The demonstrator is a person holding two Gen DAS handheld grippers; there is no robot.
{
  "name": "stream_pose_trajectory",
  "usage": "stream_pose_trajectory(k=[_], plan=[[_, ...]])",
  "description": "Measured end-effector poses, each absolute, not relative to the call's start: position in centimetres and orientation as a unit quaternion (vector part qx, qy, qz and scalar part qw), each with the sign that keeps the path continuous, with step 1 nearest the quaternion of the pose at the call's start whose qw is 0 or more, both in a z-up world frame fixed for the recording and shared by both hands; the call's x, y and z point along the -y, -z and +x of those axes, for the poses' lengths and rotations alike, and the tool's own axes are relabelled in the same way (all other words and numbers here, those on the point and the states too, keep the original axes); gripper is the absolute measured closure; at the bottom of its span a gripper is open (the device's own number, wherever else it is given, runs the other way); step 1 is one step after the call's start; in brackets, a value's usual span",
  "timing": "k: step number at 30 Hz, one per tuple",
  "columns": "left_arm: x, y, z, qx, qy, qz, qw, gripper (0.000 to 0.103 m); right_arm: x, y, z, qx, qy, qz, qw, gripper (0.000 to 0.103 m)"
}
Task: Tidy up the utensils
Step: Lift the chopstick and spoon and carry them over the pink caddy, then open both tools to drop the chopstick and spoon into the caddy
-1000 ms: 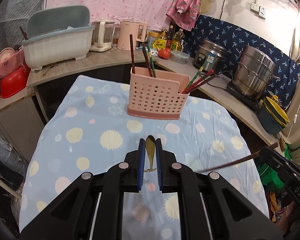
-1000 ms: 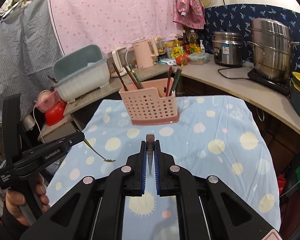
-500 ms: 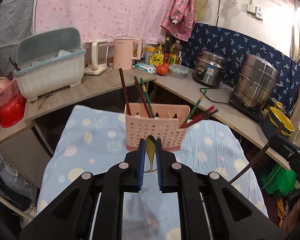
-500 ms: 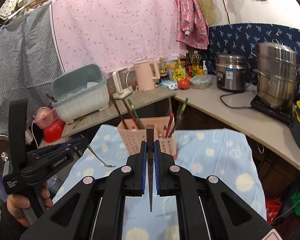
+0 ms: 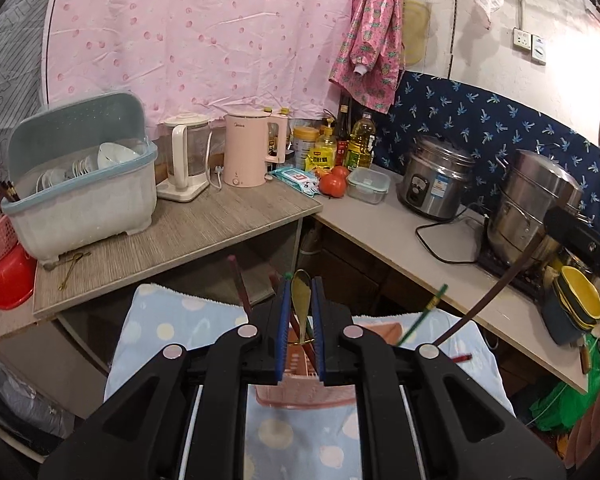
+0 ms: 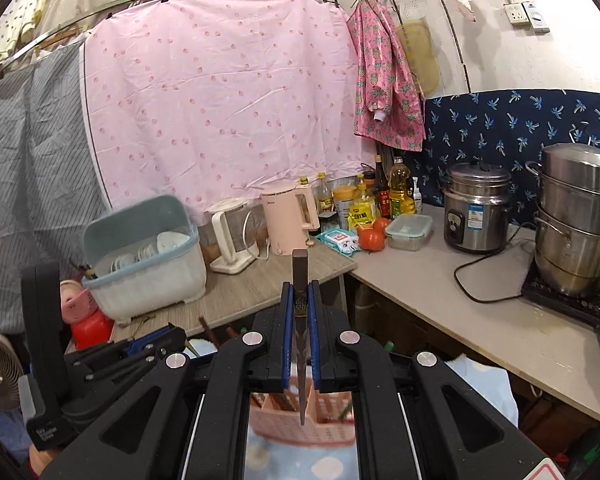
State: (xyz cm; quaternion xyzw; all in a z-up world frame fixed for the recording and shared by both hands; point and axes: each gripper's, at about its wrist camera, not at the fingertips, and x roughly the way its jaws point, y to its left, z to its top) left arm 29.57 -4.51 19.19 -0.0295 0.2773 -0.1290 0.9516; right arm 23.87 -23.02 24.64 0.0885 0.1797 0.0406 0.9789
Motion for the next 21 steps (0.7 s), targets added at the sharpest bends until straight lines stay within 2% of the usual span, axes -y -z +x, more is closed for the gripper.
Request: stream_pose_trajectory(k=[15, 16, 17, 18, 19, 20, 21], plan=[[5.0, -12.2, 35.3, -0.336, 0.118, -0.023, 0.934, 0.093, 20.6, -16.3, 30.6, -0.253, -0.043, 0.069, 0.964, 0.096], [5.1, -12.0, 35.4, -0.336, 0.116, -0.022, 0.934, 0.092, 20.6, -16.0, 30.7, -0.258, -0.043, 0.069, 0.963, 0.095], [5.1, -11.9, 35.3, -0.332, 0.113, -0.023, 0.936, 0.091, 20.7, -15.8, 30.7, -0.256, -0.042, 0.070, 0.963, 0.090], [5.1, -11.8, 35.2, -0.328, 0.105, -0.021, 0.939, 0.083, 20.8, -15.7, 30.6, -0.254, -0.036, 0.070, 0.964, 0.085], [5.0, -11.7, 35.1, -0.325, 0.101, -0.020, 0.940, 0.070, 20.9, -15.7, 30.4, -0.252, -0.034, 0.070, 0.964, 0.074], [5.0, -11.7, 35.1, -0.323, 0.097, -0.021, 0.941, 0.064, 21.0, -15.8, 30.2, -0.248, -0.032, 0.071, 0.966, 0.067], [4.9, -11.6, 34.8, -0.318, 0.094, -0.022, 0.943, 0.061, 21.0, -15.8, 29.9, -0.243, -0.029, 0.070, 0.967, 0.065]])
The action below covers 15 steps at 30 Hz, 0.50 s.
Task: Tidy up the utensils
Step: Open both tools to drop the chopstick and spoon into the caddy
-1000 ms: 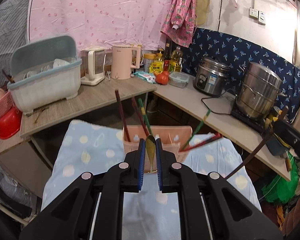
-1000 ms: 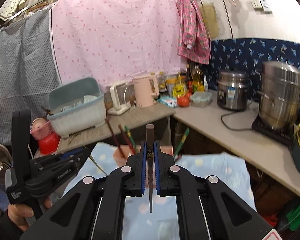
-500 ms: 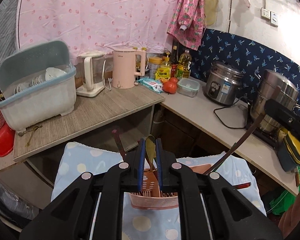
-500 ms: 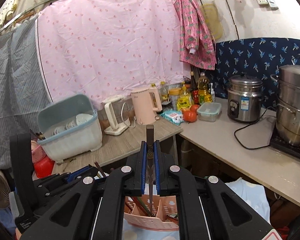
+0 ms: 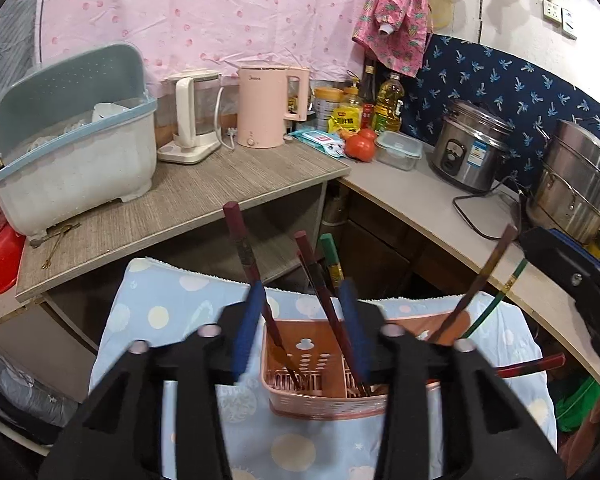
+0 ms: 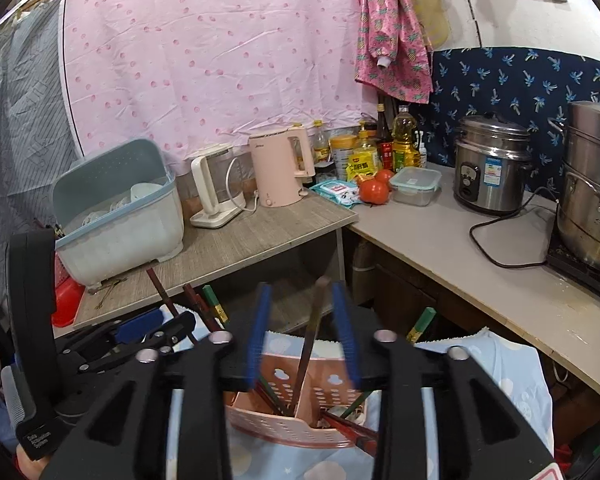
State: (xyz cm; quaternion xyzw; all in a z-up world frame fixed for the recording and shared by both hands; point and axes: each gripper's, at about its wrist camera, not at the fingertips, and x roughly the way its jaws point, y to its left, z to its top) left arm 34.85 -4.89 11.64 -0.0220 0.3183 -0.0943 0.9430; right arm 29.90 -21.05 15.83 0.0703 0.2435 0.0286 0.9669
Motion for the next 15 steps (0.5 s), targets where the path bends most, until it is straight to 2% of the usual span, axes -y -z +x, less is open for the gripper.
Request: stream_pose_trajectory(k=[10, 15], plan=[[4.9, -11.0, 32.2, -0.316, 0.083, -0.002, 0.945, 0.059, 20.7, -15.5, 27.0, -0.246, -0.031, 0.065, 0.967, 0.060], [4.5, -10.9, 29.9, -0.320, 0.079, -0.003, 0.944, 0.059, 20.4, -14.9, 24.7, -0.251, -0.028, 0.065, 0.965, 0.054]])
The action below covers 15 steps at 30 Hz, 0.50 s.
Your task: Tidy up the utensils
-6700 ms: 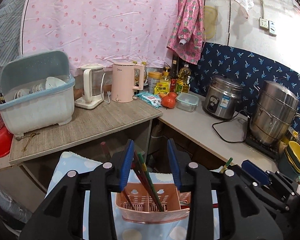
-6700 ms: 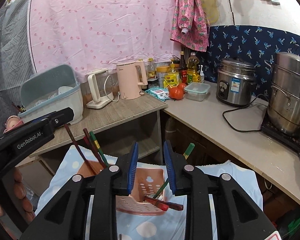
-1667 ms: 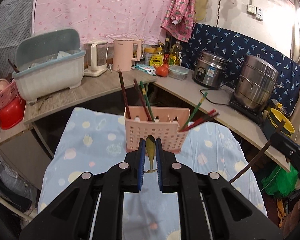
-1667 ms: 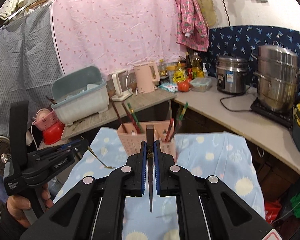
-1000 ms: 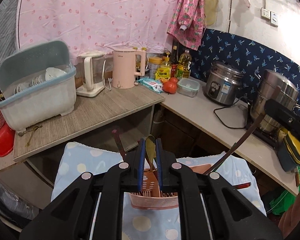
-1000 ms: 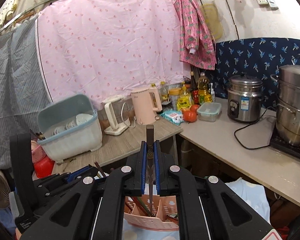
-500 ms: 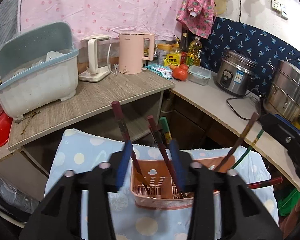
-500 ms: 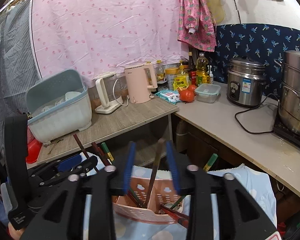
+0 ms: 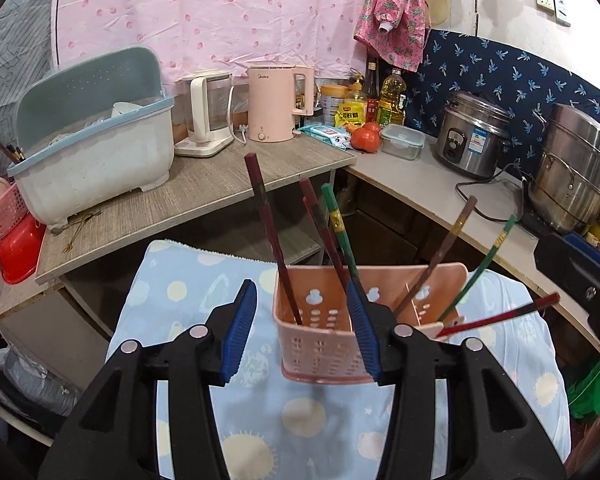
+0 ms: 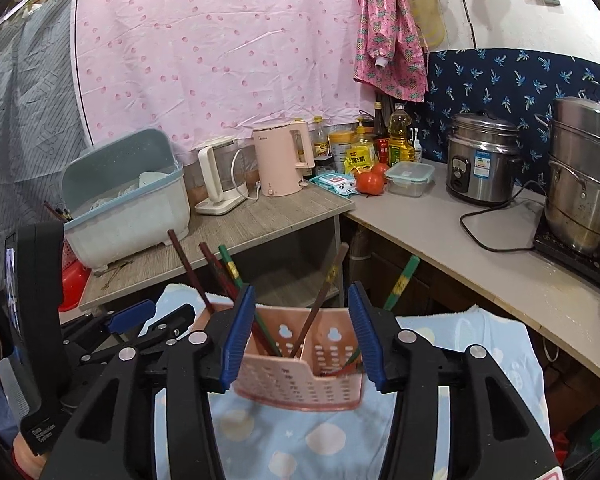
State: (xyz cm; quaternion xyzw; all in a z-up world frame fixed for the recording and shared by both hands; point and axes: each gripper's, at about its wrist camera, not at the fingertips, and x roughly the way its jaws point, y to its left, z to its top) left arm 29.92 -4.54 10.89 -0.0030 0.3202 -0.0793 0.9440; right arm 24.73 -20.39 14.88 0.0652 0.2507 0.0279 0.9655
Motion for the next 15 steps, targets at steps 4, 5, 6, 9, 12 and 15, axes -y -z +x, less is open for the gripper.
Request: stream_pose_trajectory(k=[4, 5, 6, 9, 12, 15], plan=[[4.3, -11.1, 27.9, -0.319, 0.079, -0.005, 0.944, 0.057, 20.4, -14.3, 22.7, -0.257, -0.025, 0.072, 0.963, 0.053], [4.3, -11.2, 27.3, -0.318, 0.080, -0.005, 0.945, 0.057, 20.4, -14.1, 22.2, -0.260, -0.024, 0.073, 0.963, 0.053], [4.2, -11.2, 26.7, -0.317, 0.080, -0.004, 0.945, 0.056, 20.4, -13.8, 21.6, -0.263, -0.023, 0.073, 0.962, 0.053], [4.2, -11.5, 25.0, -0.311, 0.078, -0.002, 0.947, 0.052, 20.2, -13.1, 19.9, -0.269, -0.018, 0.072, 0.960, 0.053], [4.2, -11.6, 23.1, -0.307, 0.079, 0.001, 0.948, 0.049, 20.0, -12.5, 18.2, -0.271, -0.011, 0.062, 0.960, 0.052], [4.4, -11.4, 21.2, -0.306, 0.080, 0.006, 0.949, 0.046, 19.9, -11.9, 16.6, -0.276, -0.011, 0.063, 0.959, 0.050]])
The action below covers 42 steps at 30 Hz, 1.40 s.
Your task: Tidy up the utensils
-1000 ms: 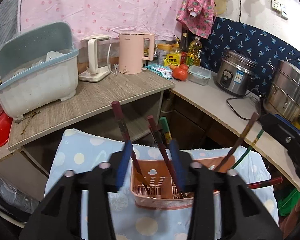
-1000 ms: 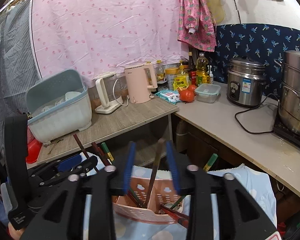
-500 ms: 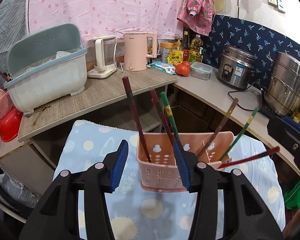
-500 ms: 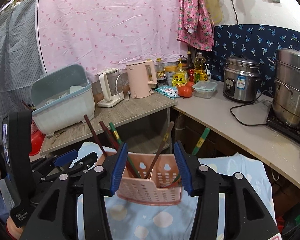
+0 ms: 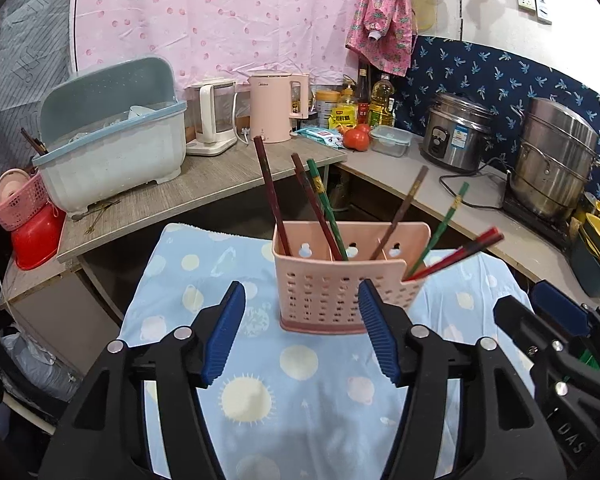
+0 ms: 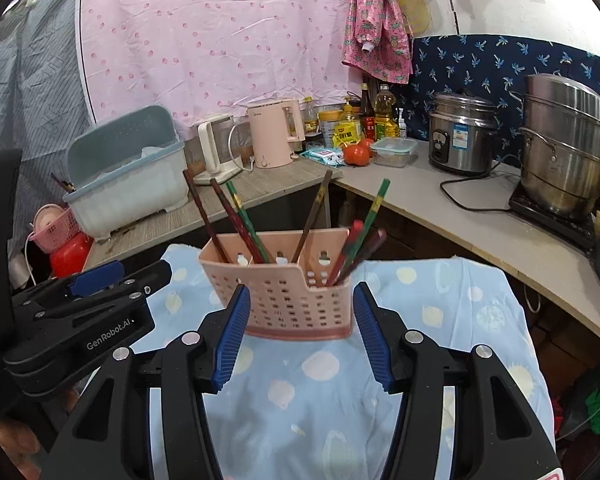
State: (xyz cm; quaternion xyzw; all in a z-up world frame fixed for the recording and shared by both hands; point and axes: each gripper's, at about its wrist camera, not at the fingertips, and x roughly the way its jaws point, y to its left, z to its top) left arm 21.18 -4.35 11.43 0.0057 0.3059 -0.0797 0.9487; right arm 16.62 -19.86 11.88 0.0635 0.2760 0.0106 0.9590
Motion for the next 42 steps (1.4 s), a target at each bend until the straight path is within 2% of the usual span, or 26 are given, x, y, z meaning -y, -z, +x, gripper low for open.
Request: stream_pose_trajectory(k=[10, 18, 22, 27, 31, 42], plan=[[4.7, -10.2, 16.2, -0.309, 0.078, 0.008, 0.948, 0.038, 19.7, -10.1, 11.3, -0.283, -0.001, 0.055, 0.957, 0.046], [5.1, -8.5, 13.1, -0.319, 0.076, 0.011, 0.945, 0.035, 19.7, -8.1, 8.1, -0.296, 0.009, 0.049, 0.954, 0.041], [5.0, -7.2, 12.0, -0.326, 0.065, 0.008, 0.943, 0.027, 20.0, -7.1, 7.0, -0.305, 0.014, 0.053, 0.951, 0.038], [4.9, -5.5, 11.1, -0.338, 0.058, 0.009, 0.939, 0.024, 19.9, -5.7, 5.9, -0.312, 0.027, 0.042, 0.949, 0.035], [4.5, -4.4, 10.6, -0.343, 0.046, 0.005, 0.938, 0.016, 19.7, -4.7, 5.3, -0.316, 0.035, 0.034, 0.947, 0.033], [4.4, -1.2, 9.5, -0.357, 0.027, 0.012, 0.934, 0.009, 20.0, -1.5, 4.3, -0.334, 0.054, 0.032, 0.941, 0.026]])
